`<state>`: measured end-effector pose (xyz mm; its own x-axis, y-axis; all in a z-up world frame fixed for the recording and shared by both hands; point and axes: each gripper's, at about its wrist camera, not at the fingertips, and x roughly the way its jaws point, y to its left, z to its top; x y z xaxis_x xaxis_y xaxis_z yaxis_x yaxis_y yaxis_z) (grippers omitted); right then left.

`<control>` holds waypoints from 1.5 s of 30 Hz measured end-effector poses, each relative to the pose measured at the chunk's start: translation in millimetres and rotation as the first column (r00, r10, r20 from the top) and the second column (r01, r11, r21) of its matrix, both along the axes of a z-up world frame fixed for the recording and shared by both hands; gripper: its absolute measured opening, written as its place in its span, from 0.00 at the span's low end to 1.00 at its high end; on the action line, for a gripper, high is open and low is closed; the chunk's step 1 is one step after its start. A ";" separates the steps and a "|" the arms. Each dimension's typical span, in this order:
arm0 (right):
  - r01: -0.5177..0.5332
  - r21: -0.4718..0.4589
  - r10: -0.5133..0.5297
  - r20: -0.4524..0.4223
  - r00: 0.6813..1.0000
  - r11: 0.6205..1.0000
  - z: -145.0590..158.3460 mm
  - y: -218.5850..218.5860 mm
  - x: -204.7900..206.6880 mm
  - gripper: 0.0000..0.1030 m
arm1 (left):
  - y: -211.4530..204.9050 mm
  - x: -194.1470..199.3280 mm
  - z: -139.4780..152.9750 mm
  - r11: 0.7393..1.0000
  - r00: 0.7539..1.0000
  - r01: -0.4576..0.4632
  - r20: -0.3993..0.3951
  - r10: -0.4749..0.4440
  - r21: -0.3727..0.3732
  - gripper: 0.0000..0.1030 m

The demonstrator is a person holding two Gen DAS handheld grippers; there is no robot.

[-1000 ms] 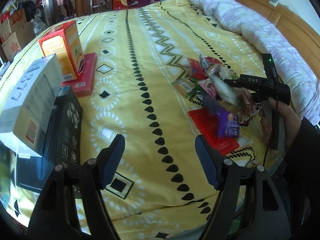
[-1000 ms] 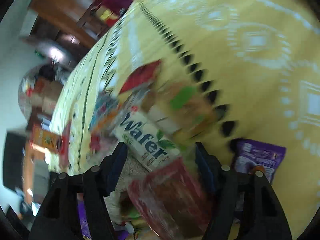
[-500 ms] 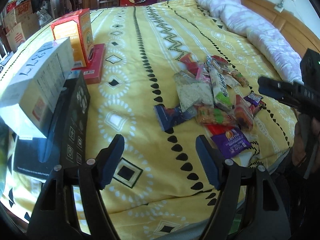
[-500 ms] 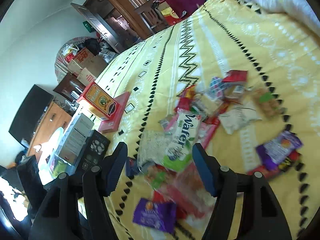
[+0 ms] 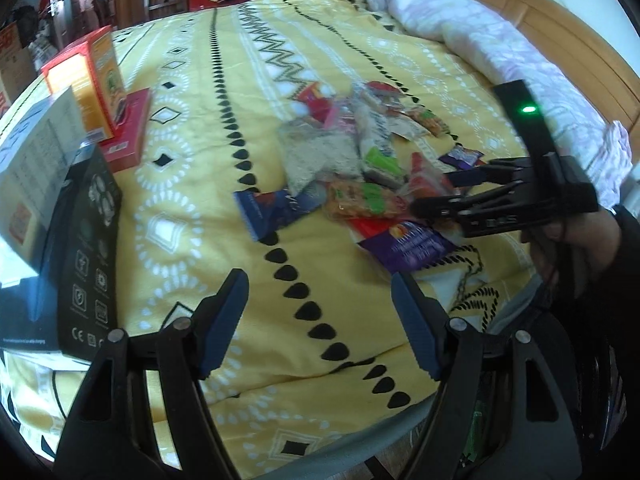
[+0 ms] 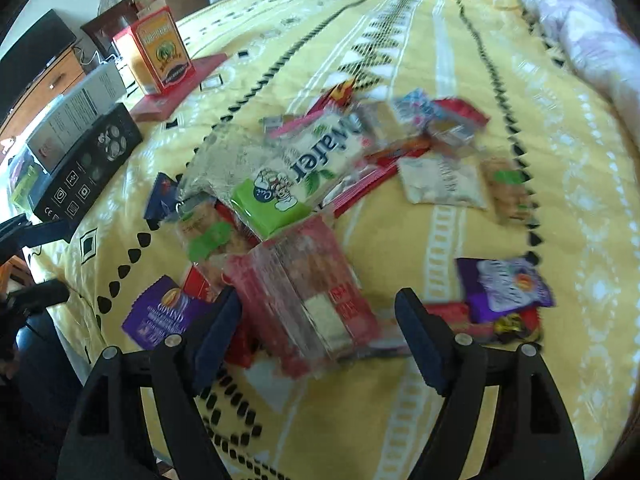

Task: Organize snacks
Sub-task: 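Grasp a pink translucent packet from the pile with the right gripper, then grasp a purple packet with the left gripper while the right gripper holds the pink packet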

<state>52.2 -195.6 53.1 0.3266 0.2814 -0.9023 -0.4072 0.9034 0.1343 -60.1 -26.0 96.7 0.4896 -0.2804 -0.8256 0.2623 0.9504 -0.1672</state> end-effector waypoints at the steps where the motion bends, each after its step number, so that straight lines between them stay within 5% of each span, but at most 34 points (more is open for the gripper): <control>1: 0.006 0.011 -0.006 -0.011 1.000 1.000 -1.5 0.7 -1.5 0.66 | -2.8 -0.2 0.2 1.000 1.000 0.018 0.003 -0.018 -0.003 0.73; 4: 0.070 0.080 -0.071 0.007 0.997 0.994 5.9 -7.6 -8.2 0.55 | -14.0 0.7 -0.3 0.996 0.996 0.090 0.022 -0.089 -0.007 0.73; 8: 0.199 0.279 -0.212 0.018 0.977 0.940 29.3 -46.4 -30.8 0.55 | -34.6 9.4 -3.7 0.983 0.983 0.179 0.044 -0.178 -0.033 0.73; 12: 0.263 0.370 -0.278 -0.011 0.960 0.891 34.1 -70.0 -51.3 0.55 | -61.2 24.2 -18.0 0.959 0.958 0.284 0.035 -0.283 -0.015 0.73; 18: 0.283 0.401 -0.291 -0.041 0.956 0.871 29.9 -71.0 -59.9 0.55 | -79.0 37.2 -47.2 0.954 0.953 0.299 -0.042 -0.299 -0.015 0.73; 22: 0.323 0.443 -0.320 -0.085 0.944 0.836 19.5 -75.6 -60.5 0.55 | -77.0 14.1 -46.1 0.925 0.918 0.358 -0.133 -0.373 -0.126 0.71; 29: 0.316 0.436 -0.314 -0.079 0.946 0.843 14.4 -70.0 -61.8 0.55 | -52.5 -0.5 -21.0 0.968 0.968 0.250 -0.003 -0.251 -0.031 0.73; 34: 0.330 0.455 -0.326 -0.089 0.941 0.827 12.6 -74.4 -60.6 0.56 | -58.8 21.6 -20.9 0.977 0.981 0.159 -0.086 -0.172 -0.141 0.75; 36: 0.333 0.461 -0.330 -0.091 0.940 0.822 12.4 -75.6 -60.8 0.56 | -68.3 28.4 -28.7 0.981 0.979 0.138 -0.131 -0.156 -0.133 0.88; 39: 0.335 0.463 -0.331 -0.091 0.939 0.821 12.0 -75.6 -60.3 0.56 | -70.9 34.1 -42.9 0.992 0.981 0.059 -0.179 -0.078 -0.111 0.90; 41: 0.335 0.464 -0.330 -0.094 0.939 0.820 11.3 -75.0 -60.1 0.56 | -74.4 36.2 -48.7 0.994 0.983 0.020 -0.178 -0.039 -0.107 0.82; 43: 0.335 0.462 -0.330 -0.096 0.939 0.821 10.6 -74.2 -60.1 0.56 | -79.8 32.8 -49.1 0.997 0.987 0.009 -0.160 -0.022 -0.083 0.48; 45: 0.338 0.462 -0.332 -0.098 0.938 0.820 9.8 -73.8 -59.8 0.56 | -83.4 29.1 -45.9 0.998 0.991 0.009 -0.131 -0.018 -0.065 0.39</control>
<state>-7.6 -269.4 62.9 0.4677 0.5435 -0.6970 -0.0867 0.8130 0.5758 -30.9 -109.4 50.8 0.3739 -0.3408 -0.8626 0.2465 0.9331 -0.2618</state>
